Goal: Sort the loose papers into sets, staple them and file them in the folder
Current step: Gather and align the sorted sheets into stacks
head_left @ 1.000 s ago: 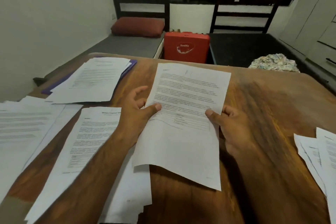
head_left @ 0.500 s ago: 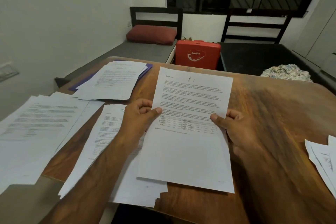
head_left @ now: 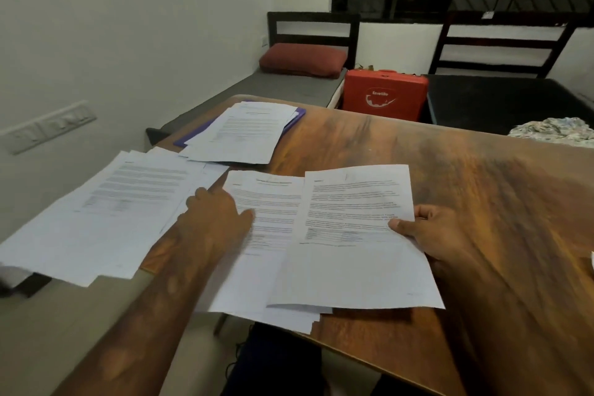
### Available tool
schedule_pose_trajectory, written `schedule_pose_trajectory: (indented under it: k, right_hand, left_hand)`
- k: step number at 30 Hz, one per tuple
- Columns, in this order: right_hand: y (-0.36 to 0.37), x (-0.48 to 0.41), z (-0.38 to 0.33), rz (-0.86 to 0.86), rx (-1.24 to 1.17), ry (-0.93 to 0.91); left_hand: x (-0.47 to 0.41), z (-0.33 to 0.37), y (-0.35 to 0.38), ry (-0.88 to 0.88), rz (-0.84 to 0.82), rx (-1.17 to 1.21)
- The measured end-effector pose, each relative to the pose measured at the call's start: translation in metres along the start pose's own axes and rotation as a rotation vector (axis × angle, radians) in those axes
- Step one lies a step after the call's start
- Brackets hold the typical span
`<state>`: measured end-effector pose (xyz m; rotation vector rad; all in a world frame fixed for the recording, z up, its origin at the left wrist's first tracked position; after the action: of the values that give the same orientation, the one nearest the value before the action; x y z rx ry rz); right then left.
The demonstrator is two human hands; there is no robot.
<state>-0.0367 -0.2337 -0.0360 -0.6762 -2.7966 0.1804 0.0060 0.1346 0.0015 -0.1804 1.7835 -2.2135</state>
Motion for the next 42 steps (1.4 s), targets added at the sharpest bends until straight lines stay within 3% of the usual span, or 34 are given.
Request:
schedule_pose_trajectory:
  k: [4, 8, 15, 23, 29, 35, 42]
  right_hand:
    - [0.031, 0.006, 0.010, -0.030, 0.025, -0.010]
    - [0.043, 0.002, 0.018, 0.006, 0.046, -0.062]
    - [0.043, -0.003, 0.023, 0.012, 0.029, -0.097]
    - [0.019, 0.001, 0.016, 0.052, 0.105, -0.113]
    - [-0.029, -0.004, 0.013, 0.113, 0.096, -0.085]
    - [-0.026, -0.005, 0.006, 0.111, 0.112, -0.085]
    - [0.035, 0.011, -0.004, -0.031, 0.036, -0.081]
  left_hand:
    - [0.013, -0.027, 0.008, -0.065, -0.064, -0.188]
    - [0.005, -0.009, 0.009, 0.041, -0.064, -0.158]
    - [-0.004, -0.015, 0.017, -0.006, 0.010, -0.009]
    - [-0.009, -0.016, 0.017, -0.045, -0.011, 0.304]
    - [-0.004, -0.034, 0.001, -0.130, -0.250, 1.055]
    - [-0.014, -0.047, -0.037, -0.204, -0.161, 1.285]
    - [-0.001, -0.003, -0.028, -0.185, -0.311, 1.398]
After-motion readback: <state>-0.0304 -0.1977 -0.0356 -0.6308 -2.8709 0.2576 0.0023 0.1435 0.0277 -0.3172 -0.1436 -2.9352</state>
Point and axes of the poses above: each hand's wrist, its own x-axis away from the middle knuckle, its own y-axis out of the palm, z = x × y, the point moved 7 cm from there along -x, towards the middle knuckle, and after that the axes turned 9 degrees about z, right-handed, at the moved point
